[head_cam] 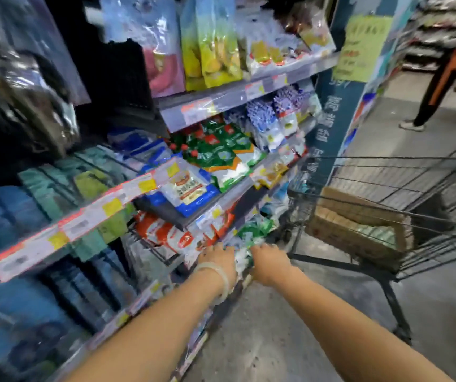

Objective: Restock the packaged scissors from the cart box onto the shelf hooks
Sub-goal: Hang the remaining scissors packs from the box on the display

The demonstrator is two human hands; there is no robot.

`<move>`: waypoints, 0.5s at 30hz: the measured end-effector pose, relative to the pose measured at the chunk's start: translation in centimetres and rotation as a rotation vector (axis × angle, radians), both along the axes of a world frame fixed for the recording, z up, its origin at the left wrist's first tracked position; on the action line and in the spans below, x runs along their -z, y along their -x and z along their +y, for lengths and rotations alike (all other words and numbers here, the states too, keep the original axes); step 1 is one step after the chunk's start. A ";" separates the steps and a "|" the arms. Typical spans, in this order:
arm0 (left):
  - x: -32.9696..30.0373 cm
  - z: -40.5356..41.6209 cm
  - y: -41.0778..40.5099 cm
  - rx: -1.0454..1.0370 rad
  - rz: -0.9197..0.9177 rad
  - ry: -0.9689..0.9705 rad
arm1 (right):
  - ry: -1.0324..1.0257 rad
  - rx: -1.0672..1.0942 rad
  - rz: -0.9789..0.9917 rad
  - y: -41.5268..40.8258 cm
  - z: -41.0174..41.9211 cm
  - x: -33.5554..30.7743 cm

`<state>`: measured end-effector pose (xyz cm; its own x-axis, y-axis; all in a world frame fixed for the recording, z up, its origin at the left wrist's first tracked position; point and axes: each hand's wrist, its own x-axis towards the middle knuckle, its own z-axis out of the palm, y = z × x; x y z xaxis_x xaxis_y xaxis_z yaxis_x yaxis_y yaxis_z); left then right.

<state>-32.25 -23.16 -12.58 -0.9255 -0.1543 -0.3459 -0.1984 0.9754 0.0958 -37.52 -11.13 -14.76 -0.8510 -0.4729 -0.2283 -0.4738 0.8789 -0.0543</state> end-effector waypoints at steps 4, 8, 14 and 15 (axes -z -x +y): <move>-1.0 6.8 6.2 0.166 0.016 0.057 | 0.007 0.188 -0.005 4.5 8.7 -1.6; -1.7 13.4 12.1 0.299 0.004 0.046 | 0.064 0.368 0.007 7.9 17.1 -2.0; 0.7 21.9 18.9 0.491 -0.020 0.075 | 0.063 0.609 -0.083 11.8 26.1 0.3; 1.3 23.0 20.2 0.509 -0.027 0.074 | 0.059 0.634 -0.085 12.7 27.0 0.6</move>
